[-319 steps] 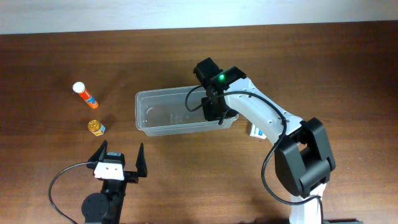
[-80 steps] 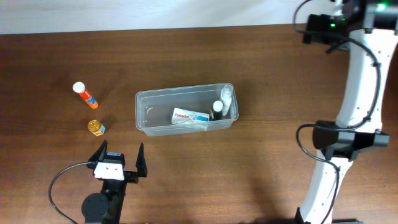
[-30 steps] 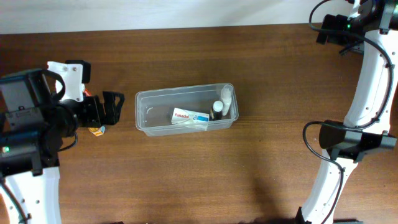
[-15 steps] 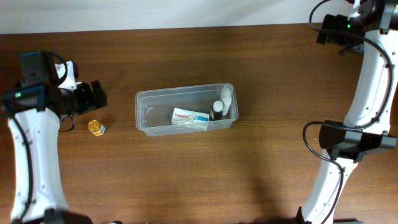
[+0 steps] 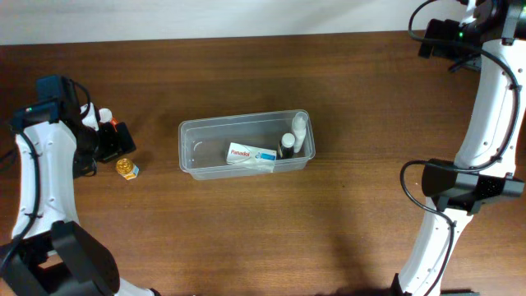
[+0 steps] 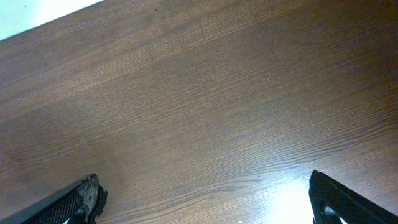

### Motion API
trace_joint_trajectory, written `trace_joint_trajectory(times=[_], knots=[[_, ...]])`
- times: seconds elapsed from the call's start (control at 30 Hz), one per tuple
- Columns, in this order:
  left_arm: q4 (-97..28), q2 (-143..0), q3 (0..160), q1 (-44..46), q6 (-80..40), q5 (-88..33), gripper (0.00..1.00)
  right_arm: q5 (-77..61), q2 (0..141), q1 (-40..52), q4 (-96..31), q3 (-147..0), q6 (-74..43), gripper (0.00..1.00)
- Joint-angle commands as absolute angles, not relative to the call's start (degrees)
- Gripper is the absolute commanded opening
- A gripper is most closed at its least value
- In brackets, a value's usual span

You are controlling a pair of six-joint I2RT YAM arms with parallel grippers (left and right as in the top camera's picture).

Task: Pack container
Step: 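Move the left gripper toward the orange tube and gold jar, then lower the left gripper over the gold-capped jar to grasp it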

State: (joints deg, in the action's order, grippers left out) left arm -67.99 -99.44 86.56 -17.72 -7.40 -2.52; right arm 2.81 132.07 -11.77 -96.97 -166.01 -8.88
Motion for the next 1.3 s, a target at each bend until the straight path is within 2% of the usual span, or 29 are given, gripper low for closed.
trace_joint_trajectory(times=[0.0, 0.2, 0.97, 1.27], knots=[[-67.64, -99.74, 84.82, -17.69, -11.53, 1.43, 0.98, 3.31, 131.52, -11.99, -97.3, -165.91, -9.3, 0.99], [-63.24, -99.74, 78.87, -17.63, -15.44, 2.83, 0.98, 3.29, 131.52, -11.99, -97.3, -165.91, -9.3, 0.98], [-41.69, -99.74, 63.83, -15.53, -11.9, 2.83, 0.99, 3.29, 131.52, -11.99, -97.3, -165.91, -9.32, 0.98], [-36.34, -99.79, 62.65, -15.53, -11.92, 2.81, 0.98, 3.29, 131.52, -11.99, -97.3, -165.91, -9.3, 0.98]])
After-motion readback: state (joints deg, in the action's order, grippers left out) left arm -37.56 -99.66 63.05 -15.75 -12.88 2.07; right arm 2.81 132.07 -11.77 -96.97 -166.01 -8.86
